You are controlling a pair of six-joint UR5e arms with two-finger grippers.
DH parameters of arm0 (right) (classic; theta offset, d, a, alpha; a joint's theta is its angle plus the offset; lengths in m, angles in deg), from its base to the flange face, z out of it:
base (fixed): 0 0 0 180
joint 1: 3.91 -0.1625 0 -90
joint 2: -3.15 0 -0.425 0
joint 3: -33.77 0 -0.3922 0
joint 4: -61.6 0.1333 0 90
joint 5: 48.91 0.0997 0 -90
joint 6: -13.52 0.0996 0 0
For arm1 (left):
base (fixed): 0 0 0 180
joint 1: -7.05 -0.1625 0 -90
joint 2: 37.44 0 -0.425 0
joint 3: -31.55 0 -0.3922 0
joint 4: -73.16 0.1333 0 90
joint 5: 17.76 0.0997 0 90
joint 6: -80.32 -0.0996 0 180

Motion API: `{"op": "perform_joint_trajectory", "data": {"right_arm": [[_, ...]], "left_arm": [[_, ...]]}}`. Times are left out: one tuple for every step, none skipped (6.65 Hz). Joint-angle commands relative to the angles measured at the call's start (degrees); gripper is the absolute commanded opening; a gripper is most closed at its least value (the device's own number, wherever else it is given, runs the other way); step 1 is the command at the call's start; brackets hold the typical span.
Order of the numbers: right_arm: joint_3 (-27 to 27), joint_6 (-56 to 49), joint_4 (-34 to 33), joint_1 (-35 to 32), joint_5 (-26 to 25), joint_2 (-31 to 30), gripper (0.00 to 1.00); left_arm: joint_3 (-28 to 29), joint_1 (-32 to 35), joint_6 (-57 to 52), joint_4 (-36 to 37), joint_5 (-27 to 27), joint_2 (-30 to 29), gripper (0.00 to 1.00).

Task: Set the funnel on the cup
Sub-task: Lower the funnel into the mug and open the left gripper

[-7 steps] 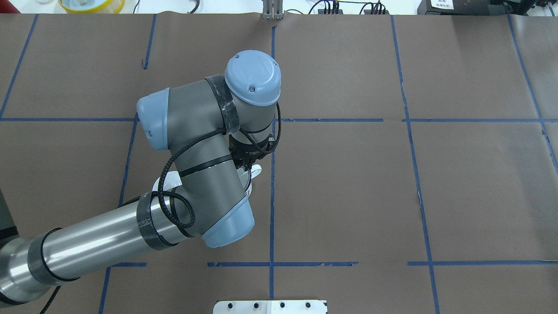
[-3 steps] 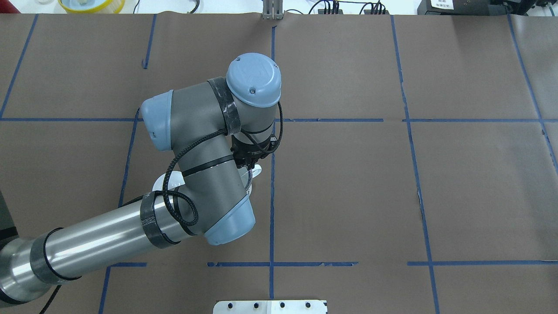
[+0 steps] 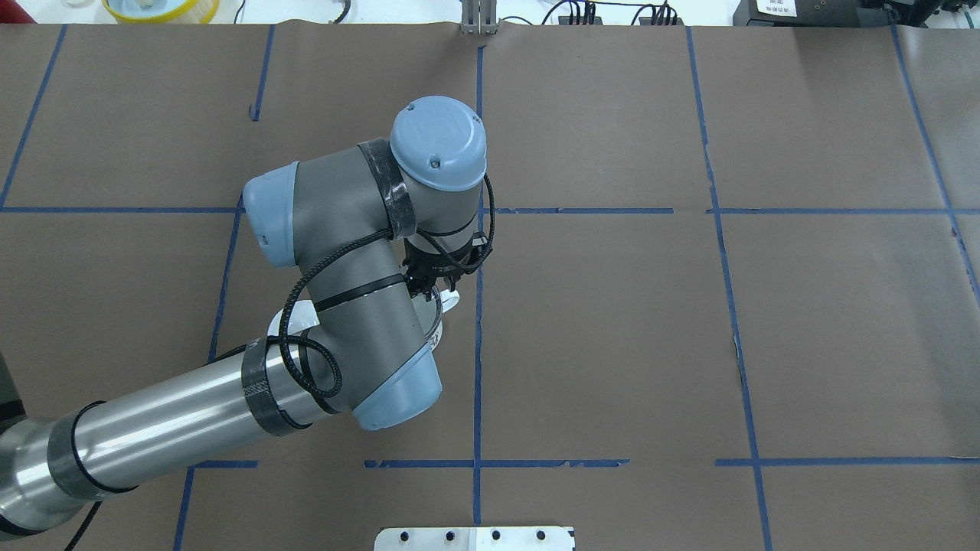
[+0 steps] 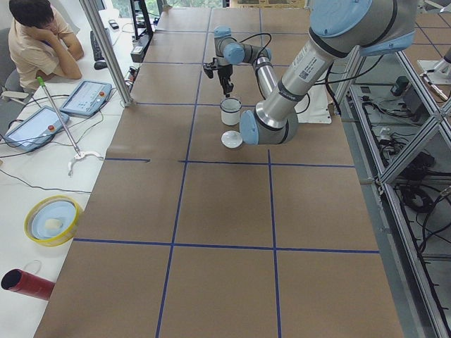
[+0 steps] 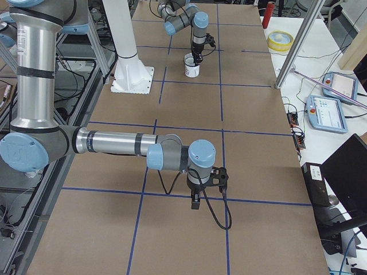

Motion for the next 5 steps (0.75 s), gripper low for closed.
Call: {"op": "perform_joint_trajectory", "data": {"right_arm": [[0.0,0.0,0.0,0.0,0.0,0.0,1.0],[0.0,0.0,0.0,0.0,0.0,0.0,1.0],[0.0,0.0,0.0,0.0,0.0,0.0,1.0],[0.0,0.0,0.0,0.0,0.0,0.0,1.0],[0.0,0.0,0.0,0.0,0.0,0.0,1.0]], "left_arm": [[-1.61,0.09,-0.08,-0.05,1.42,1.24,1.0],[-4.84,1.05,-0.43,0.04,1.44,2.55,1.0],[-12.88,2.36,-5.48,0.21,1.44,6.57,1.0],[-22.01,4.55,-12.15,-0.05,1.26,12.35,1.0],[-27.76,10.05,-21.44,-0.14,0.65,16.67,1.0]]}}
